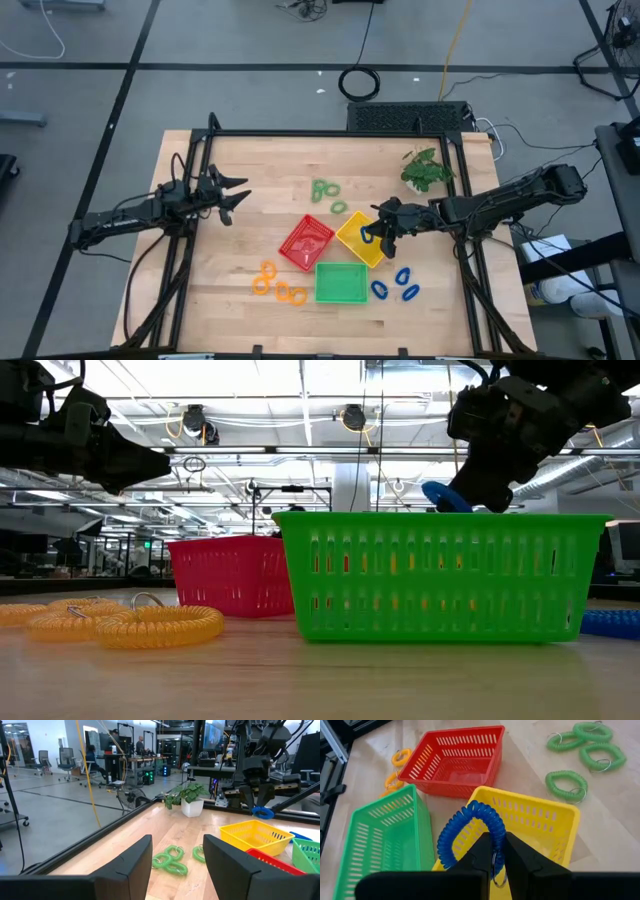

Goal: Sort spring keychains
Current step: Put the blue spring keychain into the yellow bin

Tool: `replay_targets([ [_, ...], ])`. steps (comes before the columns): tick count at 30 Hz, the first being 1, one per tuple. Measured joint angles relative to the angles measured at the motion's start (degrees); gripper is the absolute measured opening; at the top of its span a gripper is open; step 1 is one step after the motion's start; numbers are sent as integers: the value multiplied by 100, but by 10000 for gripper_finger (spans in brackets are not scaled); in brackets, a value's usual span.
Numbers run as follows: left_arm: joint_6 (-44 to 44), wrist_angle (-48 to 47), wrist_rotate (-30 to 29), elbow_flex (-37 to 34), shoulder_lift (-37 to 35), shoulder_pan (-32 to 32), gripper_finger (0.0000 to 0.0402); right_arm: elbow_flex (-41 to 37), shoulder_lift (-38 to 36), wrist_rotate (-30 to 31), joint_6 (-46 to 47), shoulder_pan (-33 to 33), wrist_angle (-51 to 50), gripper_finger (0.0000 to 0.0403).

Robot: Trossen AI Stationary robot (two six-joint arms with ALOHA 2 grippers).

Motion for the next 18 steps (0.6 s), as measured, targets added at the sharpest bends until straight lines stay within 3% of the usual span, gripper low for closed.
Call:
replay_targets([
  [18,0,-1,2,0,1,1,184,0,483,39,293,0,64,25],
])
